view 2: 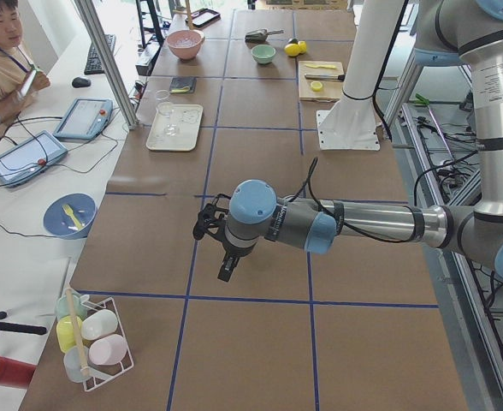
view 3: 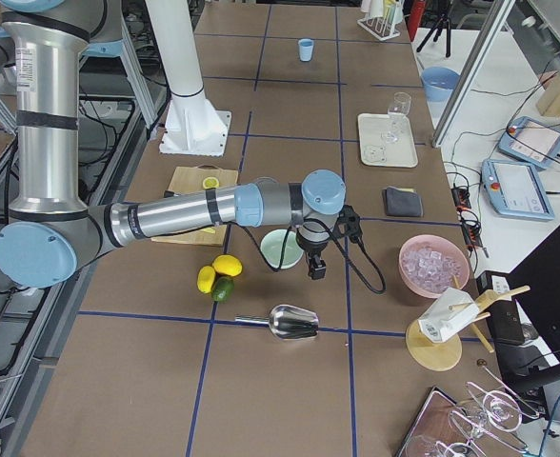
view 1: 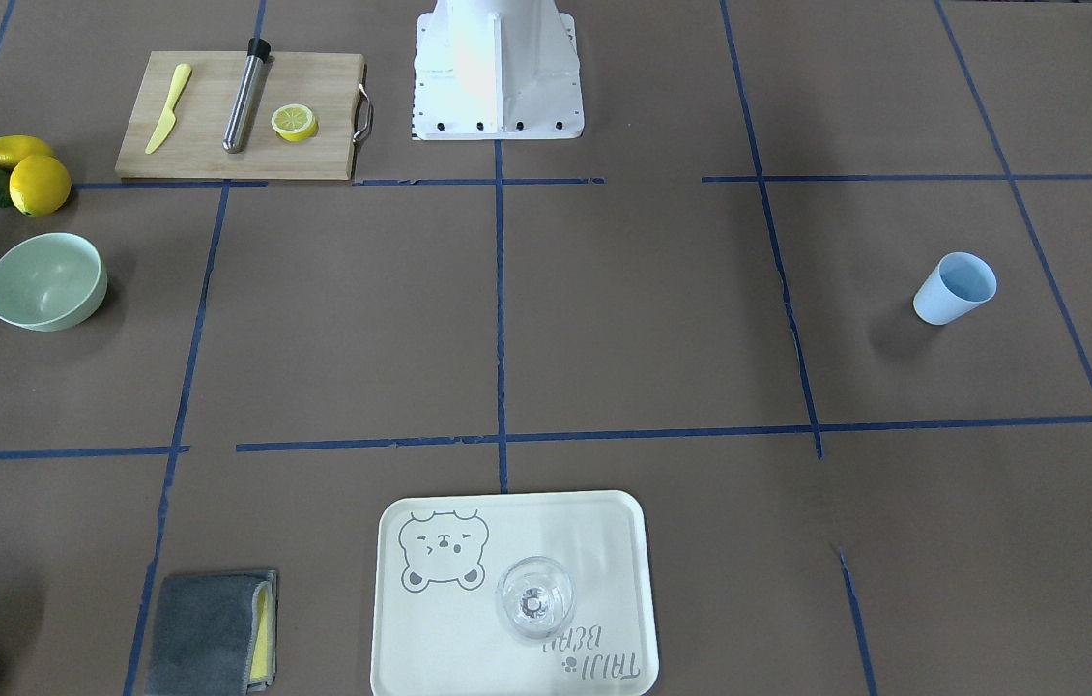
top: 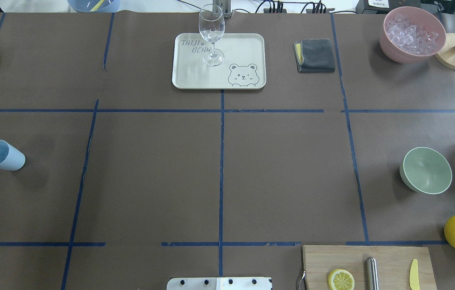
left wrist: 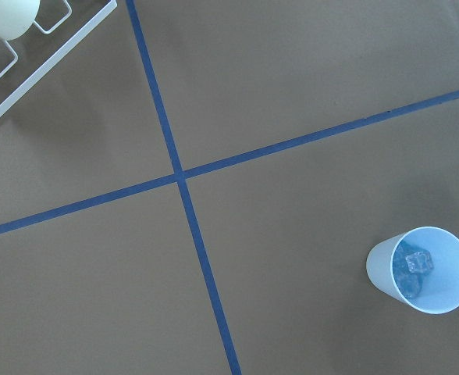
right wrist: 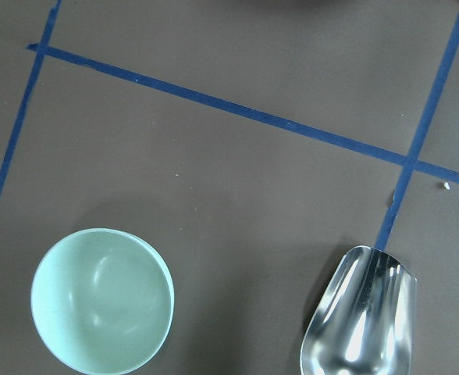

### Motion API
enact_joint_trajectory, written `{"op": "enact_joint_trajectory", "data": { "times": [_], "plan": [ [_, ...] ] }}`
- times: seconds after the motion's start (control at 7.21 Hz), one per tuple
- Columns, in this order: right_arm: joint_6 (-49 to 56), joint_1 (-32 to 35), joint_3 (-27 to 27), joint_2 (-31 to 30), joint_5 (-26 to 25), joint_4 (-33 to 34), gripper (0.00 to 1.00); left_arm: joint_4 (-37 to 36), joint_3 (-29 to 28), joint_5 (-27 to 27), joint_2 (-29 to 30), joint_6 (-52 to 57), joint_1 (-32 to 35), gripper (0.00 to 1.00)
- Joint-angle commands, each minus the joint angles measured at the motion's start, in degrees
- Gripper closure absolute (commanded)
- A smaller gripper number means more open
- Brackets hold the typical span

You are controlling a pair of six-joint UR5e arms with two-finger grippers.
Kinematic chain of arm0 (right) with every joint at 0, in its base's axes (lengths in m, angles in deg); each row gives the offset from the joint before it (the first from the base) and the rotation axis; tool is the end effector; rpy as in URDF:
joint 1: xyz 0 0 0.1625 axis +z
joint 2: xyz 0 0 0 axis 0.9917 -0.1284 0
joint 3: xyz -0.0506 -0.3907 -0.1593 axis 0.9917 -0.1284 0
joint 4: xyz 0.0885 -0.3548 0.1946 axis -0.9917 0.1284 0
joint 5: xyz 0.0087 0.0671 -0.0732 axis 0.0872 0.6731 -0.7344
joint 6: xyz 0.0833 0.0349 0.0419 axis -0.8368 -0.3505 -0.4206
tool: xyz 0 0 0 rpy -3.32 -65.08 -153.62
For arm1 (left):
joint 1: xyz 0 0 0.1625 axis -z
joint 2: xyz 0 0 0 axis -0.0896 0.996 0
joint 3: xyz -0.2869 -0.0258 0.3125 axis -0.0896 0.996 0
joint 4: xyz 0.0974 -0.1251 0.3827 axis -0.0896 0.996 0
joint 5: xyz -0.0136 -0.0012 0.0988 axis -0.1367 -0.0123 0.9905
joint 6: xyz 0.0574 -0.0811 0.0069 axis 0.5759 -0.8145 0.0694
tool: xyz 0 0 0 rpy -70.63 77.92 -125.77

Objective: Pour ice into bowl

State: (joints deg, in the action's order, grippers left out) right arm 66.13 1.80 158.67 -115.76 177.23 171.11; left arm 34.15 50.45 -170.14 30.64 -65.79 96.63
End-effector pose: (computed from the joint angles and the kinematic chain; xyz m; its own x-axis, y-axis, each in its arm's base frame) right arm 0.0134 -0.4622 0.5546 0.6193 -0.3028 0.7244 0.2139 0.9528 0.2154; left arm -0.0681 -0.4155 0.5843 0.6505 0.3091 -0.6938 -0.0431 0.9270 0.3726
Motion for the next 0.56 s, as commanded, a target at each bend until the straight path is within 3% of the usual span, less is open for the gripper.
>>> {"op": "enact_joint_trajectory", "data": {
  "times": [0.0,0.42],
  "plan": [
    [-0.2,0.0,0.2,-0.1,-1.6,0.0,0.0,3.1,0.3,2.6,-1.0,1.5,0.4,0.0],
    [-1.0,0.0,-0.1,-0.7,-1.2,0.2,0.0,3.1,-0.5,2.7,-1.1,1.4,0.2,0.0]
  ]
}}
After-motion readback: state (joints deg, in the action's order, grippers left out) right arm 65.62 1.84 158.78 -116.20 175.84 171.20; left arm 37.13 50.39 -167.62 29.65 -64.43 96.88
